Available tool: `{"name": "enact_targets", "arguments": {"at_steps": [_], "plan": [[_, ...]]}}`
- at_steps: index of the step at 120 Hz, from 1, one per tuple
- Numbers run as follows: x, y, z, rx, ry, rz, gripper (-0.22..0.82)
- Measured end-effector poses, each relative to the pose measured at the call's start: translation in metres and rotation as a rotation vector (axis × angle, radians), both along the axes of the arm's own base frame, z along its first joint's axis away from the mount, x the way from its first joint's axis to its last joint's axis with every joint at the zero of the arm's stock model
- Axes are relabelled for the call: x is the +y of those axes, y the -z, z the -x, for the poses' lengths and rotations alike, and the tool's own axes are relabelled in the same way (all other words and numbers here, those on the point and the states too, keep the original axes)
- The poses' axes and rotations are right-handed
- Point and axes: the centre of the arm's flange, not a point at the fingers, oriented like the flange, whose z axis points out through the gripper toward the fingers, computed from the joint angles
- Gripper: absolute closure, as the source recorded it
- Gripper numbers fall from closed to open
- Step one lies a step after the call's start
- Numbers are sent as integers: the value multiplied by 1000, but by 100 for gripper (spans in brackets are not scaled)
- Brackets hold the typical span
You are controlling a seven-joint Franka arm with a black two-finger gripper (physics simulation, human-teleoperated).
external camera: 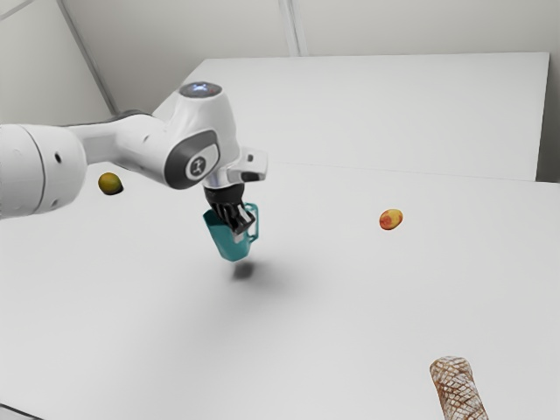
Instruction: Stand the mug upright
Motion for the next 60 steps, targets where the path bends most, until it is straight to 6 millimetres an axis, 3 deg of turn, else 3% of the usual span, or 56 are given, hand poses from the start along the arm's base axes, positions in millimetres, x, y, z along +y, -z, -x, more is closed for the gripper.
{"name": "enact_targets", "arguments": {"at_steps": [60], "plan": [[-5, 26, -4, -59, -146, -70, 79]]}}
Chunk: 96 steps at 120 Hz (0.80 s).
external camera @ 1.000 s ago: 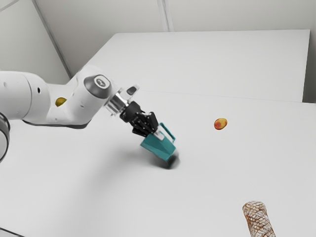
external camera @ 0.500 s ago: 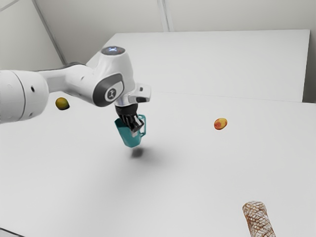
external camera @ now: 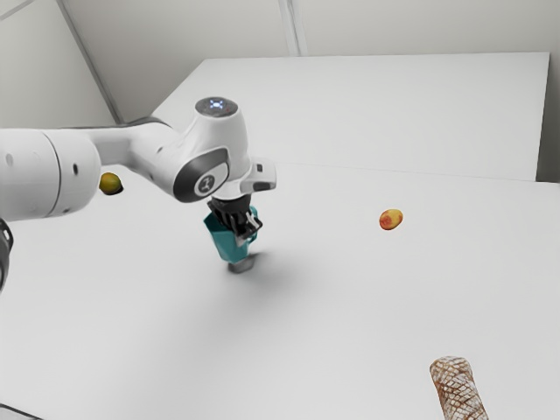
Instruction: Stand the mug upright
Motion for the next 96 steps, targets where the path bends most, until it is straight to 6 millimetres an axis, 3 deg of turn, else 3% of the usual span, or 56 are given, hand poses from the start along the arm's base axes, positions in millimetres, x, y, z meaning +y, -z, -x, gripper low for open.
{"name": "enact_targets", "arguments": {"at_steps": [49, 96], "plan": [[-1, 12, -1, -8, -109, 10, 75], [0, 1, -1, -30, -165, 26, 27]]}}
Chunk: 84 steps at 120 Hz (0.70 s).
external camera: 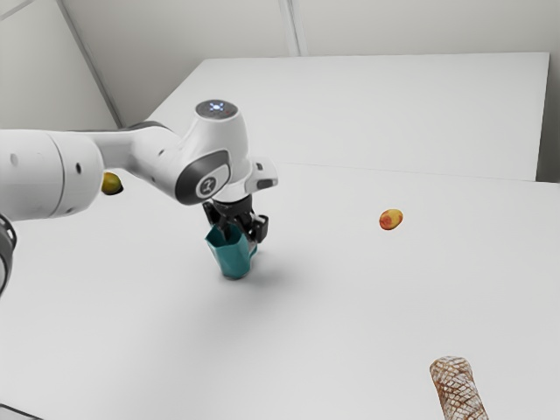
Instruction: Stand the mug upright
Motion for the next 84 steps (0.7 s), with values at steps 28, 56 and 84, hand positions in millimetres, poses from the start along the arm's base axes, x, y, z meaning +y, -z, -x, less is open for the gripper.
{"name": "enact_targets", "arguments": {"at_steps": [28, 56, 84], "plan": [[0, -27, 5, -31, -27, 13, 15], [0, -59, 12, -69, -42, 20, 7], [-9, -109, 4, -118, -53, 44, 2]]}}
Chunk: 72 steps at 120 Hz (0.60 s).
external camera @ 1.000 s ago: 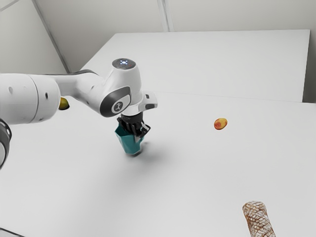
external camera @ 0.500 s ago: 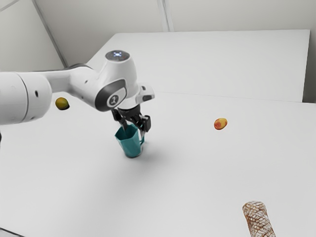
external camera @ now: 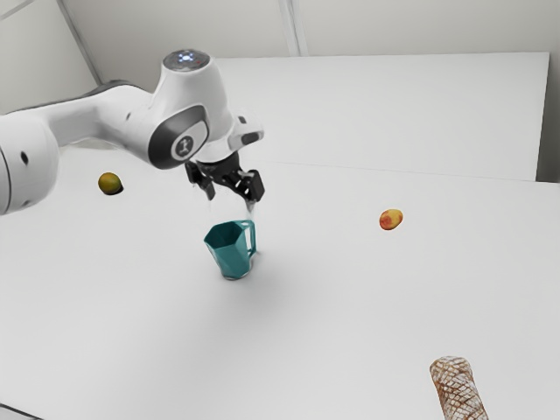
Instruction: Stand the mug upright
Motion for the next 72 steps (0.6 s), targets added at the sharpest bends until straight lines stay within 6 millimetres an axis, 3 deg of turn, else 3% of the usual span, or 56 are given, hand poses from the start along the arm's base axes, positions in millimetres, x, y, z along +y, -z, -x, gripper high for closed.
{"name": "enact_targets", "arguments": {"at_steps": [11, 25, 33, 43, 59, 72], "plan": [[-8, -35, -25, -30, 0, 25, 1], [-7, -89, -34, -56, -4, 57, 1], [7, -112, -34, -48, -18, 62, 1], [40, -135, -33, -34, -43, 71, 0], [80, -152, -23, 16, -60, 100, 0], [95, -152, -18, 58, -45, 110, 0]]}}
